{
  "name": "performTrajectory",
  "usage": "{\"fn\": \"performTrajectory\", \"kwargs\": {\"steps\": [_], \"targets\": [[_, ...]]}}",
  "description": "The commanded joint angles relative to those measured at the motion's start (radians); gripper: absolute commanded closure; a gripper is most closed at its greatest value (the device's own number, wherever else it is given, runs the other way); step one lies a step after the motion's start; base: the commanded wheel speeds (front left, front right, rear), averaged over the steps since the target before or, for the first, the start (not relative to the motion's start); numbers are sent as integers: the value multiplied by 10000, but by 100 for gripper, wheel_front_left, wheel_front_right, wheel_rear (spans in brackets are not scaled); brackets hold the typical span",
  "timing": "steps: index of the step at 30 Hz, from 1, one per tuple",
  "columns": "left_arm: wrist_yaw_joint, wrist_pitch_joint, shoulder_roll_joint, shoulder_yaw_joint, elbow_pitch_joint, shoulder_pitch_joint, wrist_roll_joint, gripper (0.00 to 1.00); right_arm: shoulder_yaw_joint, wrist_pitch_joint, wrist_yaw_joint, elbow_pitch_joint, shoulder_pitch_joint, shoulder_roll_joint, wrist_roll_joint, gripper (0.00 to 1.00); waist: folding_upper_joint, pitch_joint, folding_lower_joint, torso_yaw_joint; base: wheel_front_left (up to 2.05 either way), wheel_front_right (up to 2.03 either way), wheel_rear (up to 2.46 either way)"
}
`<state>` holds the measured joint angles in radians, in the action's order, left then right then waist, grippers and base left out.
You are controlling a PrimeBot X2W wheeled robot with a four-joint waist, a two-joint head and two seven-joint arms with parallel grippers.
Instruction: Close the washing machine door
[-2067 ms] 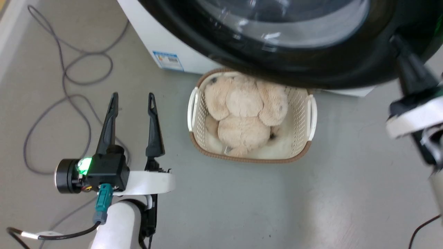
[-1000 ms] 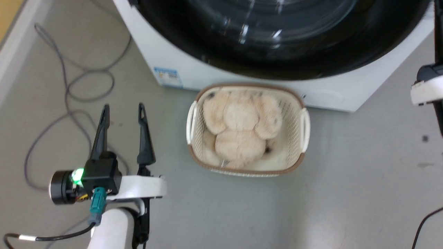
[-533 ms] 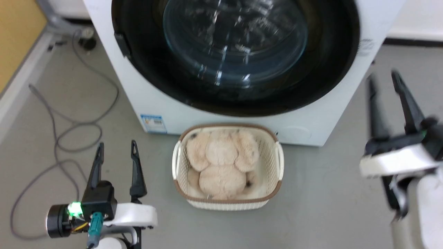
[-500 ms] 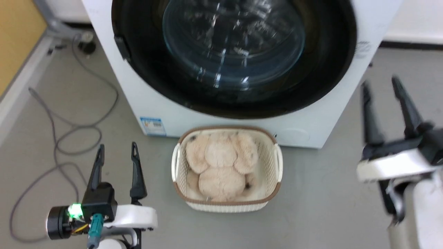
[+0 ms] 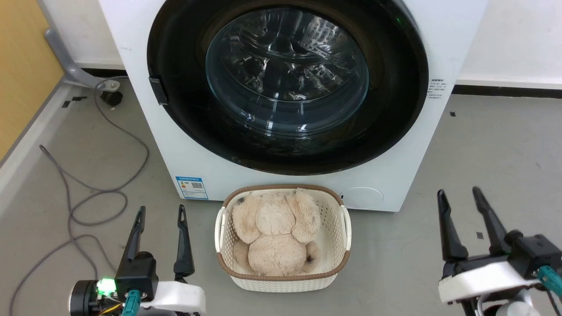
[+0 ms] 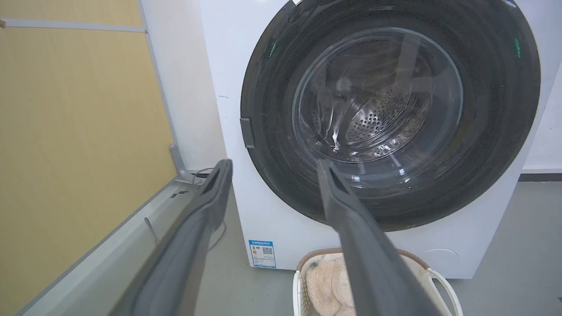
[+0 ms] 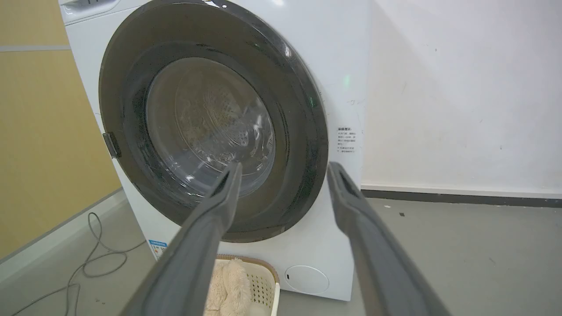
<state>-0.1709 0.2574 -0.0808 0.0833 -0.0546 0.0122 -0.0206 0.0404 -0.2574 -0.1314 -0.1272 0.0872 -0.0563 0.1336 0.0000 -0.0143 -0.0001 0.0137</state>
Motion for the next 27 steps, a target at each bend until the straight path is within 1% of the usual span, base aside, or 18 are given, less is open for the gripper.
{"fn": "performTrajectory", "kwargs": {"steps": [1, 3, 4, 8, 27], "targets": [[74, 44, -35, 8, -10, -155, -30, 0, -37, -44, 7, 66, -150, 57, 71, 0, 0, 14, 1, -7, 0, 0, 0], [159, 44, -26, 25, -2, -186, -73, 0, -31, -44, 7, 110, -257, 58, 134, 0, 0, 41, 1, -7, 0, 0, 0], [192, 44, -24, 28, -11, -197, -76, 100, -22, -44, 7, 120, -294, 58, 137, 100, 0, 55, 1, -1, 0, 0, 0], [165, -22, 18, 28, -4, -61, -45, 100, -13, 15, 0, 55, -166, 8, 96, 100, 0, 58, 1, -7, 0, 0, 0], [425, -452, 66, -117, 88, -71, -3, 100, -78, 445, 1, 260, -285, 17, -145, 100, 0, 72, 1, -29, 0, 0, 0]]}}
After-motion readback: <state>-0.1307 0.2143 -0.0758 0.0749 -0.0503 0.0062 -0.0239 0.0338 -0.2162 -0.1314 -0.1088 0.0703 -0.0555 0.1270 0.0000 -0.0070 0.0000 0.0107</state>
